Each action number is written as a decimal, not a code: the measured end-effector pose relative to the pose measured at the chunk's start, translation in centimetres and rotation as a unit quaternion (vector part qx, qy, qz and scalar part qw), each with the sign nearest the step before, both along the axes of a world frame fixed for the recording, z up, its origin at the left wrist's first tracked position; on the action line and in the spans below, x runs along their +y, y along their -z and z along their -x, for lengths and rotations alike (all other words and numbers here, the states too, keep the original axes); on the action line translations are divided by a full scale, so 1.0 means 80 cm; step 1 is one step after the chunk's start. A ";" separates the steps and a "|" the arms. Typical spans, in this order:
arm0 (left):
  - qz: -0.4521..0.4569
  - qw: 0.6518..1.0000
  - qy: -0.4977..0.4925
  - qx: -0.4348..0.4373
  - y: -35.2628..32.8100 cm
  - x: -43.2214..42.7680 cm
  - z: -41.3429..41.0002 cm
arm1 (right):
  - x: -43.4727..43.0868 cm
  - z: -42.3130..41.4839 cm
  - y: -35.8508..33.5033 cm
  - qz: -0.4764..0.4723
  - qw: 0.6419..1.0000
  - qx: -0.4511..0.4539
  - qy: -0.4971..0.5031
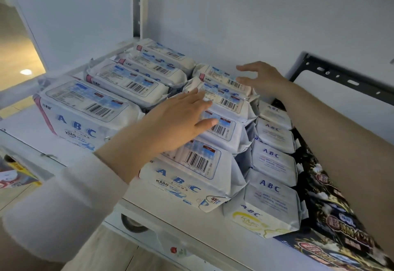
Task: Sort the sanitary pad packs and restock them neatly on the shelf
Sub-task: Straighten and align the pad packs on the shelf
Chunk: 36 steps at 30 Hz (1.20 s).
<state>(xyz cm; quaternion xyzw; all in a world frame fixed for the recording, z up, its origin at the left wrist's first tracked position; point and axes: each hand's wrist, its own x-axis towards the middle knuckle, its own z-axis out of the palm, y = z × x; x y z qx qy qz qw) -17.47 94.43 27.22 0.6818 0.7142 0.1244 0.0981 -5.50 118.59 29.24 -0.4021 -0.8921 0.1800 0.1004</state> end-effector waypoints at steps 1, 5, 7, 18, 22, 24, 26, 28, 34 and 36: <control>0.004 1.000 0.001 0.000 -0.002 0.010 -0.001 | 0.008 0.008 0.001 0.020 0.999 -0.029 -0.007; 0.026 1.000 -0.002 0.004 0.005 0.039 -0.003 | 0.026 0.027 0.011 0.062 0.990 -0.120 -0.047; 0.041 0.999 -0.008 0.003 0.009 0.042 -0.002 | 0.029 0.029 0.015 0.091 0.988 -0.119 -0.046; 0.031 0.999 -0.018 -0.023 0.018 0.041 -0.001 | 0.028 0.018 0.024 0.148 0.988 -0.043 -0.030; 0.033 0.999 -0.010 -0.010 0.022 0.042 -0.001 | 0.029 0.014 0.031 0.160 0.987 -0.023 -0.012; 0.032 0.999 -0.010 -0.005 0.022 0.041 -0.002 | 0.030 0.014 0.031 0.172 0.985 -0.009 -0.003; 0.027 1.000 -0.011 -0.003 0.022 0.041 -0.003 | 0.031 0.013 0.032 0.180 0.984 0.003 -0.004; 0.023 1.000 -0.010 -0.003 0.023 0.041 -0.002 | 0.033 0.011 0.034 0.182 0.983 0.022 -0.009; 0.014 1.000 -0.005 -0.003 0.032 0.044 0.001 | 0.040 0.006 0.042 0.195 0.979 0.064 -0.015; 0.008 1.000 -0.006 0.000 0.033 0.044 0.000 | 0.041 0.006 0.041 0.204 0.977 0.061 -0.020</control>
